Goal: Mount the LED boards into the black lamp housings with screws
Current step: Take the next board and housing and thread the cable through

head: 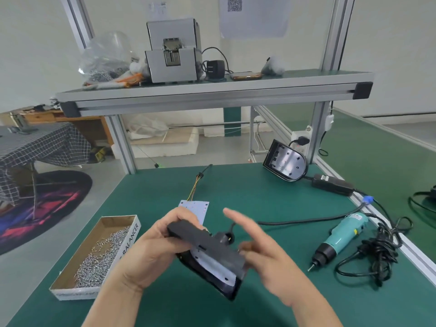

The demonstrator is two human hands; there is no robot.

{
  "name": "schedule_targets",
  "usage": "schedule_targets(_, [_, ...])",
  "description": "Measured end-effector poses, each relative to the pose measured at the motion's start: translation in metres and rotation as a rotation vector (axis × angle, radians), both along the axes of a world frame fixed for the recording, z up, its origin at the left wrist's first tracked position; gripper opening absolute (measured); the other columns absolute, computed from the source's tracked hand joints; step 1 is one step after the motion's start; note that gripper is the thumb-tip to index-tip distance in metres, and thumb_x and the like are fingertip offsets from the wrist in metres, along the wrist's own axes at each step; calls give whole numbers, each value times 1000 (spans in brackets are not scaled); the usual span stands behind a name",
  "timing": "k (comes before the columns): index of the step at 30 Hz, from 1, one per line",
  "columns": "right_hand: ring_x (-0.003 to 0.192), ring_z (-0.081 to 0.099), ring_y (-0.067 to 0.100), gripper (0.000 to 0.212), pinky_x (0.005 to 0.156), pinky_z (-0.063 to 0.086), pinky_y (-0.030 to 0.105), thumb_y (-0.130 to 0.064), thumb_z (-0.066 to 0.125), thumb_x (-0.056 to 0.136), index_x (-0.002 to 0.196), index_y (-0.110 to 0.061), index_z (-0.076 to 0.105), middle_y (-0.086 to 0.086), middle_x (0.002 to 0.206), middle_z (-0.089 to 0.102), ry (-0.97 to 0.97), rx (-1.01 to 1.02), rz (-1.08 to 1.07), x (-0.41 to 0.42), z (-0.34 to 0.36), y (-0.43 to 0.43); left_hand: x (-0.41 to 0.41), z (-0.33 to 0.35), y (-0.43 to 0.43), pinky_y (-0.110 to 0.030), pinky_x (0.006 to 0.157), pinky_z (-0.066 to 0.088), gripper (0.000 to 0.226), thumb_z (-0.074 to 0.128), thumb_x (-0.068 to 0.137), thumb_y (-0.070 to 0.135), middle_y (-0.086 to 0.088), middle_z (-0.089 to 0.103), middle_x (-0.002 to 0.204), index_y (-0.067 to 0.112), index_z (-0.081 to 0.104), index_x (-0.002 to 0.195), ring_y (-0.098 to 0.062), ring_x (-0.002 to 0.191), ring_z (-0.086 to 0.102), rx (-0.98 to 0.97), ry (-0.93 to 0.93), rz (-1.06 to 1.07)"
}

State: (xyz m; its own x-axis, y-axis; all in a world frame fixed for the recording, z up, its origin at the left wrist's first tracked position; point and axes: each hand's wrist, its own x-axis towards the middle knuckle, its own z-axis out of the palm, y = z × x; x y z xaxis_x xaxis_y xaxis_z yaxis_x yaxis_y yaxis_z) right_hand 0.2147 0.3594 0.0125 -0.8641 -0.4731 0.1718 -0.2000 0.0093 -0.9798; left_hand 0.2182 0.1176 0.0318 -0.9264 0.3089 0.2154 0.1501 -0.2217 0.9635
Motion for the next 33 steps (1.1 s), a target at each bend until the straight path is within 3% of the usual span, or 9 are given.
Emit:
schedule_targets(4, [78,60,25,44,81,54,40,-9,58,93,119,-45,63,4,94,68,129,179,-84,4,-5,-17,-11,-5,-1,-39,81,53,27,82,64,16,-23,66,95,13,64,85,-33,97,62,103,-58,-31])
schedule_targets(8, [95,71,12,48,94,53,31,-5,58,92,125,-40,54,-6,102,68,73,137,-55,0,0,-12,-23,-16,-12,-52,95,38,17,68,63,7,-17,58,93,9,62,79,-39,103,48,238,-117,93])
schedule_targets(14, [75,71,11,23,76,57,28,-9,65,94,103,-31,68,-9,89,66,249,291,-148,-1,5,-18,-27,-41,-23,-48,86,56,12,47,78,4,-20,56,92,9,57,81,-37,91,63,442,-164,81])
schedule_targets(19, [69,51,15,15,64,38,17,-21,59,101,87,-25,63,-6,76,51,477,395,-174,3,9,-18,-24,-50,-35,-44,82,58,28,43,83,-8,-21,62,95,9,66,80,-34,93,68,428,-249,142])
schedule_targets(22, [67,43,16,23,61,32,18,-24,61,99,77,-24,55,-6,73,46,523,386,-219,5,13,-22,-23,-37,-37,-45,88,56,46,34,85,-20,-25,68,108,7,71,90,-38,105,66,220,-282,331])
schedule_targets(25, [69,46,15,27,60,32,16,-25,64,97,73,-24,52,-7,74,49,485,367,-204,5,18,-23,-13,4,-42,-36,110,41,49,40,90,-18,-4,71,119,15,68,114,-24,127,58,-191,-38,611])
schedule_targets(29, [73,49,17,22,64,40,27,-26,62,98,77,-23,54,-8,78,51,572,457,-221,4,31,-31,20,54,-3,-14,119,11,63,56,87,32,27,49,144,42,40,147,9,139,34,-1003,499,205])
schedule_targets(31, [80,54,13,14,71,44,31,-22,55,101,89,-29,59,-20,88,53,628,477,-179,5,38,-35,22,49,24,-22,121,2,60,49,91,33,19,49,141,33,34,150,1,135,36,-1308,570,113])
schedule_targets(33, [76,49,15,15,69,38,30,-22,48,103,91,-27,57,-19,85,46,687,538,-181,7,42,-36,18,47,40,-34,114,22,26,37,98,31,8,56,110,21,49,119,-15,108,46,-1521,568,204])
